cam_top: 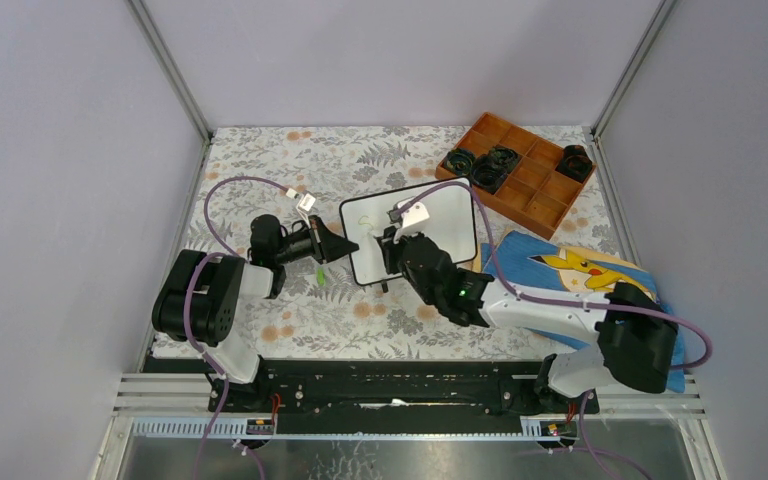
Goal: Write a sentence on the whiteboard
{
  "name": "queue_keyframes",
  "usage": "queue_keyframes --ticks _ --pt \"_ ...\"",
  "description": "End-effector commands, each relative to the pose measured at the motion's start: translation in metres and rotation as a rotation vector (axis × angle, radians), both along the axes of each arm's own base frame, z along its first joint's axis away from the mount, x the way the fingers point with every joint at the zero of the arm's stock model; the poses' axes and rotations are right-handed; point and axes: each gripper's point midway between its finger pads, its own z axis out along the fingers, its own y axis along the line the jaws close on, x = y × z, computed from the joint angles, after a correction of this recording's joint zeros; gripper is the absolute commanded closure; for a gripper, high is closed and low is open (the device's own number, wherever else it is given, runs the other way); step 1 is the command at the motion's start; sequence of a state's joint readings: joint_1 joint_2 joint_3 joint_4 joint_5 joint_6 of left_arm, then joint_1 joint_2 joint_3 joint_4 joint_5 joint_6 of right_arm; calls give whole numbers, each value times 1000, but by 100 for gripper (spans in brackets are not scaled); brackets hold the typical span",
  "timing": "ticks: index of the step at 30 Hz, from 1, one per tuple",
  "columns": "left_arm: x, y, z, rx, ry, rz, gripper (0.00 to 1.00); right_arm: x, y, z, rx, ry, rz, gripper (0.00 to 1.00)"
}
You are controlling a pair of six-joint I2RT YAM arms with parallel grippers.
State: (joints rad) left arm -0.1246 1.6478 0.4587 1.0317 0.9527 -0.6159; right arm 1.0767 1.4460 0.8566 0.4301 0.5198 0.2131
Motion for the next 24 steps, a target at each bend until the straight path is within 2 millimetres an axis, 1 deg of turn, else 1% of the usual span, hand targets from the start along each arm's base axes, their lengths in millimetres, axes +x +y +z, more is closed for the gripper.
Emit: queue_keyframes --ticks 1,5,8,18,24 --pt "4 1 -4 26 13 26 100 8 -30 39 80 -69 -95 100" --pt "4 1 -5 31 13 27 100 13 -44 38 80 -65 -123 100" --pt "4 1 -5 31 13 24 100 15 -47 38 87 -68 -126 100" --pt "4 0 -8 39 18 22 100 13 -39 48 90 -119 -68 100" --pt "4 0 -8 40 19 22 100 11 -29 50 80 -125 -21 100"
